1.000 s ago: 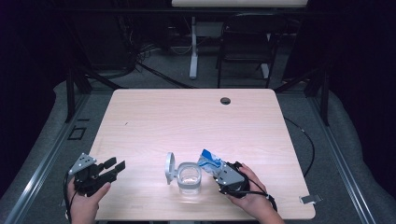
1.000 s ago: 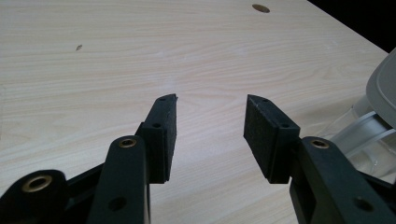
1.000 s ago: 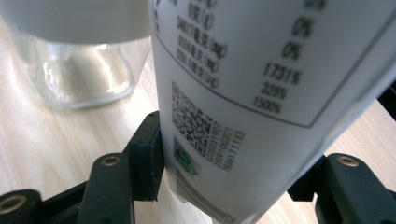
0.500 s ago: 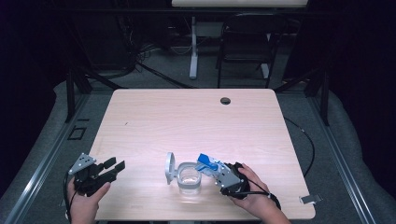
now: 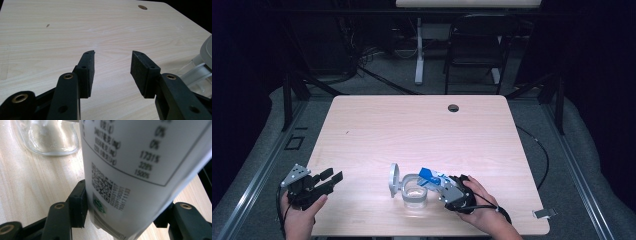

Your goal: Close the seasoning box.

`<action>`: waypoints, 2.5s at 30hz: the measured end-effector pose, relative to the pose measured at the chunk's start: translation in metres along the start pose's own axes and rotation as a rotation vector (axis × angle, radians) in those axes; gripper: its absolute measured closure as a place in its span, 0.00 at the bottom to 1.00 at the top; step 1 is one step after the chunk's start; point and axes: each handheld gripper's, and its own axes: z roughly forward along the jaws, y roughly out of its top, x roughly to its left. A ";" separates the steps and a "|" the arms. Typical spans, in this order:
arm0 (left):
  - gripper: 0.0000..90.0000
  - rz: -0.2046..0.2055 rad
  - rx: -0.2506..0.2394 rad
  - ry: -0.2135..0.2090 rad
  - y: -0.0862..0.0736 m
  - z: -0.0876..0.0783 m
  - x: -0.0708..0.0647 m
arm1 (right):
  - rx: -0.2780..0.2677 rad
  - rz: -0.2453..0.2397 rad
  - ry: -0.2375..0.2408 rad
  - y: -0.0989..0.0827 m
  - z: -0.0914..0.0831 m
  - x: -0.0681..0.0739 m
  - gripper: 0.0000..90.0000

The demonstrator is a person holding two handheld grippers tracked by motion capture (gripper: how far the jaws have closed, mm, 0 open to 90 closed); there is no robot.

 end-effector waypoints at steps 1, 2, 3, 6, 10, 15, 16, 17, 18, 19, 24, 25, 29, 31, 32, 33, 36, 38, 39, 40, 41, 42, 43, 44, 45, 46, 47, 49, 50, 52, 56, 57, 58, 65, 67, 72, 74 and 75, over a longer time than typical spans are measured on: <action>0.61 -0.001 0.000 0.000 0.000 0.000 0.000 | -0.011 0.007 0.006 0.000 0.001 0.001 0.47; 0.61 -0.001 0.000 0.000 0.000 0.000 0.000 | -0.012 0.007 0.004 0.000 0.002 0.001 0.47; 0.61 -0.001 -0.001 0.000 0.000 0.000 0.000 | -0.007 0.001 0.004 0.001 0.002 0.001 0.47; 0.61 -0.002 -0.002 0.001 0.000 0.000 0.000 | 0.002 -0.009 0.002 0.001 0.001 0.000 0.47; 0.61 -0.007 -0.008 0.004 0.000 -0.001 0.001 | 0.002 -0.015 0.002 0.002 0.001 0.000 0.47; 0.61 -0.009 -0.005 0.003 0.000 -0.002 0.002 | 0.013 -0.038 -0.002 0.005 0.001 -0.001 0.47; 0.61 -0.008 -0.005 0.003 0.000 -0.002 0.002 | 0.014 -0.040 -0.003 0.005 0.001 -0.001 0.47; 0.61 -0.006 -0.005 0.003 0.000 -0.002 0.002 | 0.016 -0.041 -0.002 0.005 0.001 -0.001 0.47; 0.61 -0.007 -0.005 0.003 0.000 -0.001 0.002 | 0.022 -0.046 0.000 0.006 0.000 -0.001 0.47; 0.61 -0.007 -0.004 0.003 0.000 -0.001 0.002 | 0.032 -0.055 -0.001 0.006 0.000 -0.002 0.47; 0.61 -0.005 0.002 0.004 -0.001 0.000 0.002 | 0.032 -0.062 -0.003 0.007 0.000 -0.002 0.47; 0.61 -0.007 -0.002 0.004 -0.001 0.000 0.002 | 0.036 -0.068 -0.007 0.007 0.000 -0.002 0.47; 0.61 -0.008 0.001 0.004 -0.001 0.000 0.002 | 0.040 -0.077 -0.010 0.009 -0.001 -0.002 0.47; 0.61 -0.010 0.002 0.005 -0.001 0.000 0.003 | 0.046 -0.085 -0.012 0.010 -0.001 -0.002 0.47; 0.61 -0.010 0.001 0.006 -0.001 0.000 0.003 | 0.046 -0.087 -0.015 0.010 -0.001 -0.002 0.47; 0.61 -0.011 0.000 0.006 -0.001 0.000 0.003 | 0.048 -0.090 -0.016 0.010 -0.002 -0.002 0.47; 0.61 -0.012 0.000 0.005 -0.001 -0.001 0.003 | 0.056 -0.103 -0.021 0.011 -0.002 -0.002 0.47; 0.61 -0.011 0.000 0.006 -0.001 0.000 0.003 | 0.059 -0.112 -0.022 0.012 -0.003 -0.003 0.47; 0.61 -0.012 0.001 0.006 -0.001 0.000 0.003 | 0.061 -0.114 -0.022 0.012 -0.003 -0.003 0.47; 0.61 -0.013 0.001 0.006 -0.002 0.000 0.003 | 0.060 -0.120 -0.023 0.012 -0.003 -0.003 0.47; 0.61 -0.013 0.001 0.006 -0.002 0.000 0.003 | 0.064 -0.124 -0.022 0.013 -0.003 -0.003 0.47; 0.61 -0.013 0.001 0.006 -0.002 0.000 0.003 | 0.065 -0.128 -0.022 0.013 -0.003 -0.004 0.47; 0.61 -0.013 0.001 0.006 -0.002 0.000 0.003 | 0.066 -0.135 -0.023 0.013 -0.003 -0.004 0.47; 0.61 -0.013 0.002 0.006 -0.002 0.000 0.003 | 0.067 -0.137 -0.024 0.013 -0.003 -0.004 0.47; 0.61 -0.013 0.002 0.006 -0.002 0.000 0.003 | 0.068 -0.139 -0.025 0.014 -0.003 -0.004 0.47; 0.61 -0.013 0.002 0.006 -0.002 0.000 0.003 | 0.068 -0.141 -0.025 0.014 -0.003 -0.004 0.47; 0.61 -0.013 0.001 0.007 -0.002 0.000 0.003 | 0.069 -0.143 -0.026 0.014 -0.003 -0.004 0.47; 0.61 -0.014 0.002 0.007 -0.002 0.000 0.003 | 0.068 -0.144 -0.029 0.014 -0.003 -0.004 0.47; 0.61 -0.013 0.002 0.007 -0.002 0.000 0.003 | 0.069 -0.149 -0.031 0.014 -0.003 -0.004 0.47; 0.61 -0.014 0.001 0.007 -0.002 0.000 0.003 | 0.075 -0.151 -0.031 0.014 -0.004 -0.004 0.47; 0.61 -0.010 0.010 0.007 -0.003 0.002 0.003 | 0.087 -0.163 -0.033 0.014 -0.005 -0.005 0.47; 0.61 -0.009 0.010 0.007 -0.003 0.002 0.003 | 0.089 -0.165 -0.032 0.014 -0.005 -0.005 0.47; 0.61 -0.010 0.008 0.008 -0.003 0.003 0.002 | 0.089 -0.167 -0.030 0.014 -0.005 -0.005 0.47; 0.61 -0.013 0.009 0.008 -0.003 0.002 0.004 | 0.105 -0.182 -0.039 0.015 -0.006 -0.005 0.47; 0.61 -0.014 0.011 0.008 -0.004 0.002 0.004 | 0.105 -0.182 -0.040 0.015 -0.006 -0.005 0.47; 0.61 -0.017 0.010 0.009 -0.004 0.003 0.004 | 0.108 -0.191 -0.039 0.015 -0.006 -0.006 0.47; 0.61 -0.019 0.011 0.009 -0.005 0.003 0.005 | 0.108 -0.192 -0.038 0.015 -0.005 -0.006 0.47; 0.61 -0.018 0.013 0.009 -0.005 0.003 0.005 | 0.110 -0.196 -0.037 0.016 -0.006 -0.006 0.47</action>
